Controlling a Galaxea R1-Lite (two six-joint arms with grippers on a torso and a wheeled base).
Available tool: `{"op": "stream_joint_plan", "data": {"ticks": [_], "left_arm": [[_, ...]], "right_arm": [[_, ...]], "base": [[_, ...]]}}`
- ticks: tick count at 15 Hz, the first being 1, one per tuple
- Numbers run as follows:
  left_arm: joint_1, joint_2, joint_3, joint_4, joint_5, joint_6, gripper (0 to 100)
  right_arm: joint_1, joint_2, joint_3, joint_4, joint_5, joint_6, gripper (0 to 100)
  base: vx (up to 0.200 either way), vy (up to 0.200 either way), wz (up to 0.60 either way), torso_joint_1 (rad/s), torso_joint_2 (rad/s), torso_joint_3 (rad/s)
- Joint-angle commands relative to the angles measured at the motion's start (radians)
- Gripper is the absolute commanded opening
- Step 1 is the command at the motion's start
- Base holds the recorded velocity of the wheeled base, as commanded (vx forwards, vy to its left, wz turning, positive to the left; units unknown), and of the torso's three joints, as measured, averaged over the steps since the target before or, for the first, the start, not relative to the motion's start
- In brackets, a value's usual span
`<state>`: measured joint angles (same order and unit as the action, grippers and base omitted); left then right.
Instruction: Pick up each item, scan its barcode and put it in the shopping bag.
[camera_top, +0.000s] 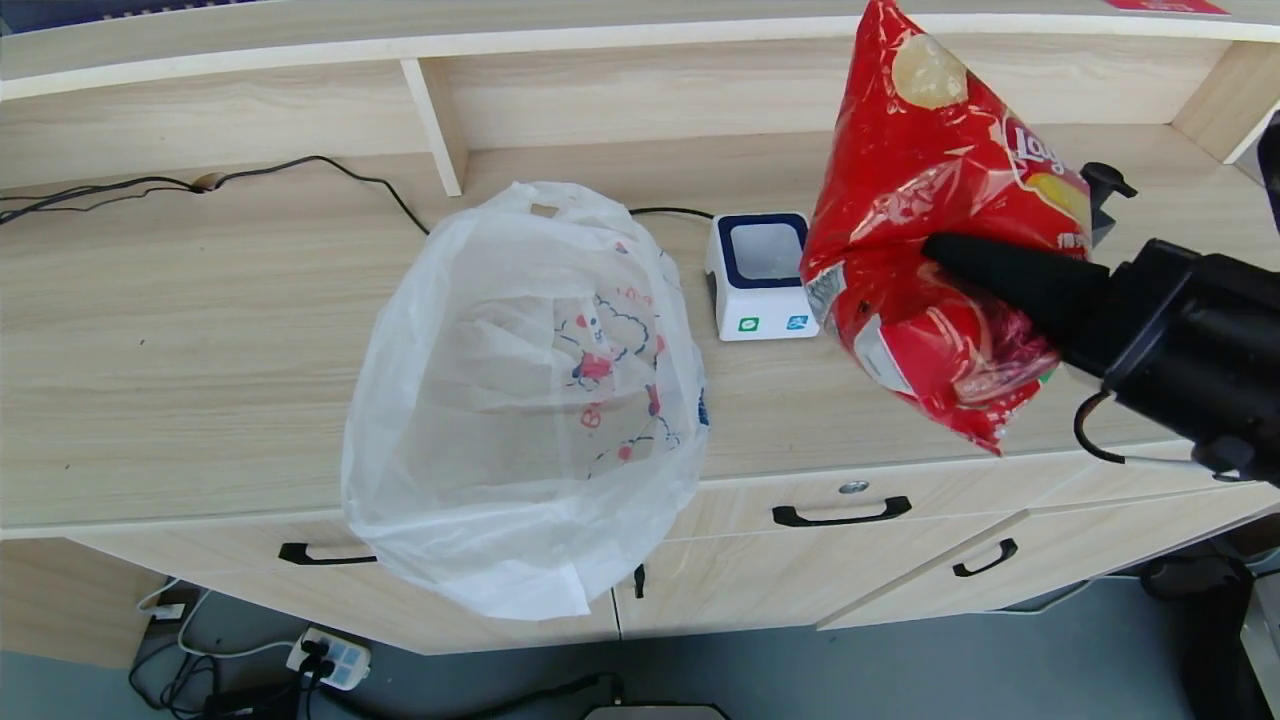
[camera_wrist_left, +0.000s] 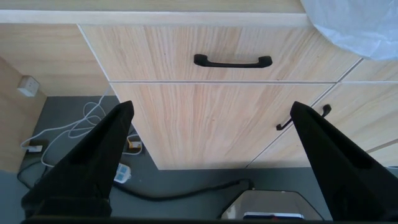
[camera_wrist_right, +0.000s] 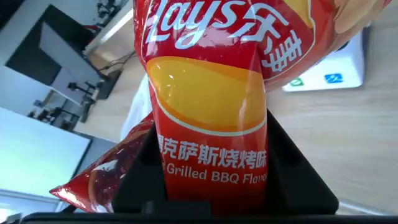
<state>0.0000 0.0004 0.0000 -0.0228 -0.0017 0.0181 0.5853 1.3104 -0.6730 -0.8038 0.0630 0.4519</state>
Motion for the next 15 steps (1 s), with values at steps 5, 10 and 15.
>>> {"op": "stream_joint_plan", "data": {"ticks": [5, 10, 15], "left_arm": [[0.000, 0.000, 0.000, 0.000, 0.000, 0.000, 100], [0.000, 0.000, 0.000, 0.000, 0.000, 0.000, 100], [0.000, 0.000, 0.000, 0.000, 0.000, 0.000, 100]], "right_arm": [[0.274, -0.057, 0.248, -0.344, 0.055, 0.416, 0], [0.274, -0.008, 0.217, -0.459, 0.124, 0.508, 0], [0.281, 0.007, 0.205, -0.595, 0.184, 0.508, 0]], "base": [[0.000, 0.000, 0.00, 0.000, 0.00, 0.000], [0.000, 0.000, 0.00, 0.000, 0.00, 0.000], [0.000, 0.000, 0.00, 0.000, 0.00, 0.000]]}}
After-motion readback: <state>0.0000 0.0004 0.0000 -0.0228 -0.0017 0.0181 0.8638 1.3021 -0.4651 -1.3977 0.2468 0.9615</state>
